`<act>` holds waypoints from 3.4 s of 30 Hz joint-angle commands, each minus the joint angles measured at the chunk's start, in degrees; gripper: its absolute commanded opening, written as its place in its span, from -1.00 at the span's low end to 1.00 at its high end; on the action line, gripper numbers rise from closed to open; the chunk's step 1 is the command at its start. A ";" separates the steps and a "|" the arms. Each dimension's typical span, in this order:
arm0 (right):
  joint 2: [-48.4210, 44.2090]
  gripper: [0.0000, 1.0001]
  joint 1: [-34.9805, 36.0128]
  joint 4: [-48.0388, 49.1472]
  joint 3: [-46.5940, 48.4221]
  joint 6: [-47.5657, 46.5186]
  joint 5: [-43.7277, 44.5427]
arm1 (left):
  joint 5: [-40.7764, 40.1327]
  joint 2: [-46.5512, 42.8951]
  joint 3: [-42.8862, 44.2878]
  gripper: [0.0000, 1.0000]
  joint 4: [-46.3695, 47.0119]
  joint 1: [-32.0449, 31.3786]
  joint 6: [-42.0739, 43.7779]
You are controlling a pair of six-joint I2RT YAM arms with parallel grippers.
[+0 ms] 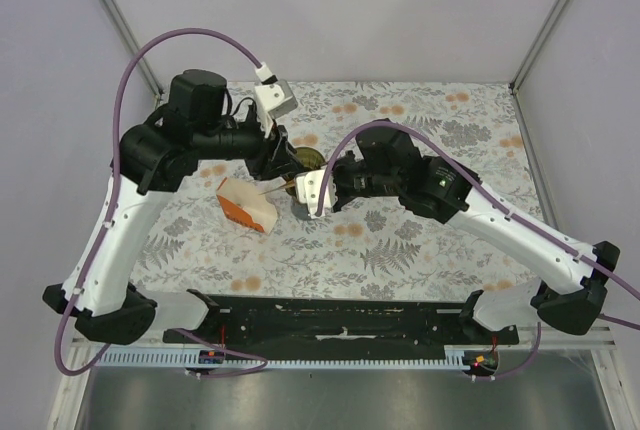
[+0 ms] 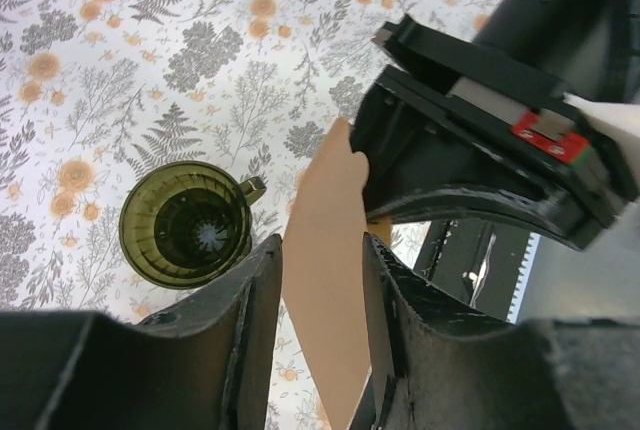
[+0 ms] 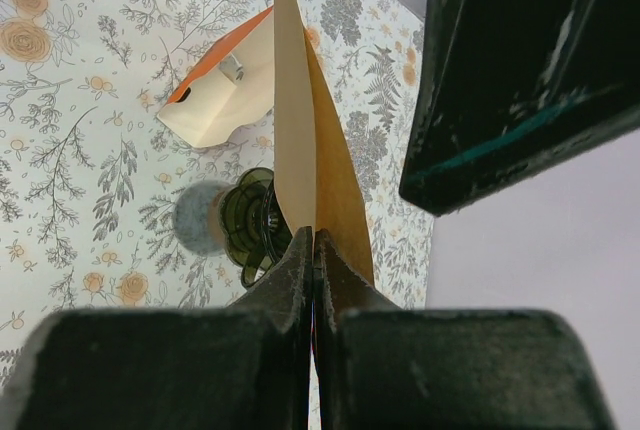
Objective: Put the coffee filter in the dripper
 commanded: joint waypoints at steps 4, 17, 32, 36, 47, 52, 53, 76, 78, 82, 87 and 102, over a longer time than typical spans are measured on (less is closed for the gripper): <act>-0.28 -1.00 0.24 0.04 3.07 1.25 -1.31 | -3.62 2.45 -0.72 -0.14 0.49 -2.31 2.13; 0.68 -1.00 0.15 -0.48 3.51 1.52 -0.52 | -1.69 3.24 4.36 -0.03 -0.12 -2.75 1.96; 0.25 -1.00 0.15 -0.92 3.86 1.78 -1.04 | -0.54 2.36 0.34 0.04 -2.24 -3.80 5.65; 0.42 -1.00 0.15 -0.84 4.03 1.87 -1.13 | -2.64 2.45 -0.19 -0.02 -2.15 -4.25 6.35; 0.51 -1.00 0.24 -1.36 4.30 1.43 -1.83 | -11.36 3.06 -1.68 -0.37 -1.18 -4.77 7.14; 0.95 -1.00 0.24 -1.36 4.56 0.90 -1.57 | -3.18 2.45 -4.41 -0.07 -3.55 -4.86 6.88; 0.86 -1.00 0.15 -1.45 4.65 0.64 -1.48 | -3.09 2.19 -4.41 -0.07 -3.64 -4.86 6.70; -7.31 0.69 -2.04 40.24 -7.83 43.81 5.52 | -47.02 -10.45 -15.46 -0.96 31.83 -5.21 13.71; -5.48 0.71 -2.83 43.19 -6.87 59.54 11.59 | -49.66 -13.10 -20.47 -0.96 40.62 -6.00 17.58; 0.06 0.96 -6.25 48.53 -5.90 86.71 11.37 | -52.30 -17.41 -28.83 -0.96 52.68 -8.28 23.65; 5.95 0.96 -7.23 53.92 -2.65 96.08 9.23 | -54.24 -19.87 -34.20 -0.96 59.46 -10.92 28.23; 10.88 0.45 -8.02 54.98 -1.41 102.85 13.01 | -53.01 -21.11 -38.16 -0.96 66.40 -13.21 34.11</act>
